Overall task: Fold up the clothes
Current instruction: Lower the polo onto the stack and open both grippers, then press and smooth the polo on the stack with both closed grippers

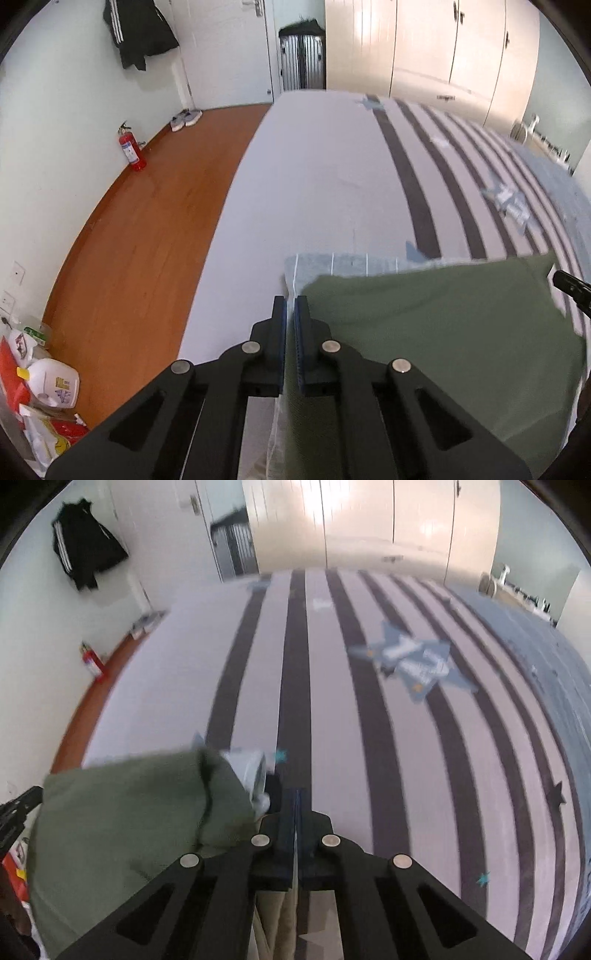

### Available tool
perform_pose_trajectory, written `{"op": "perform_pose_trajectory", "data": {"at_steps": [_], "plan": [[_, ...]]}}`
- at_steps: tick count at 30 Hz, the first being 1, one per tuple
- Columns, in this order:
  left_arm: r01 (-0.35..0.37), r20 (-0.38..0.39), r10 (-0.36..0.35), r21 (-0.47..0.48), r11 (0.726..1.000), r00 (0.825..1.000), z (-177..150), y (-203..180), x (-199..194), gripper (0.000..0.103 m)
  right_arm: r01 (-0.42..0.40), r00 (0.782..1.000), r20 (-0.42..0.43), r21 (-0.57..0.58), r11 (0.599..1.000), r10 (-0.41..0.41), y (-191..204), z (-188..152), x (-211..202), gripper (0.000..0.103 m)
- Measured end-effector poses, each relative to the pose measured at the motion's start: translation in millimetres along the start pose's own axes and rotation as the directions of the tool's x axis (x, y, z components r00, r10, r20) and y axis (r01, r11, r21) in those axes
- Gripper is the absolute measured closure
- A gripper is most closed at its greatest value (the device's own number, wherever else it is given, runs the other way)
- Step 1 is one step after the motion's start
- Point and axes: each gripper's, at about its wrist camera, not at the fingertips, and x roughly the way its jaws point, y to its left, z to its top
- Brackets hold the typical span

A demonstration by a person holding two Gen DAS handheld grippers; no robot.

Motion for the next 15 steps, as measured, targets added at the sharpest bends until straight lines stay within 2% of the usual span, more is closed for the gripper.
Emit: {"op": "perform_pose_trajectory", "data": {"at_steps": [2,5,7,8,10,12,15], "plan": [[0.017,0.015,-0.017,-0.008,1.0,1.0,5.4,1.0,-6.2,0.1,-0.016,0.999,0.04,-0.027,1.0,0.017,3.8,2.6,-14.6,0.102],[0.066,0.03,-0.066,0.007,0.998,0.997,13.8,-5.2,-9.4,0.1,-0.103,0.992,0.066,-0.09,0.991,0.109,30.6,5.9,-34.0,0.102],[0.09,0.031,-0.091,0.032,0.995,0.995,16.0,-12.6,-6.7,0.1,-0.178,0.982,0.047,-0.129,0.976,0.185,59.7,5.3,-40.1,0.102],[0.082,0.021,-0.083,0.05,0.995,0.996,15.6,-17.1,-1.1,0.1,-0.185,0.981,0.036,-0.154,0.971,0.193,73.0,2.3,-36.0,0.102],[0.07,-0.006,-0.07,0.064,0.995,0.998,12.8,-21.0,13.9,0.1,-0.175,0.984,0.007,-0.189,0.966,0.179,93.6,-4.0,-20.0,0.102],[0.06,-0.025,-0.058,0.066,0.996,0.998,7.6,-21.2,29.5,0.1,-0.125,0.992,-0.033,-0.21,0.97,0.121,102.9,-11.1,7.6,0.103],[0.068,-0.026,-0.067,0.058,0.996,0.997,4.3,-18.1,36.3,0.098,-0.091,0.996,-0.012,-0.224,0.97,0.09,97.4,-20.1,26.4,0.103]]}}
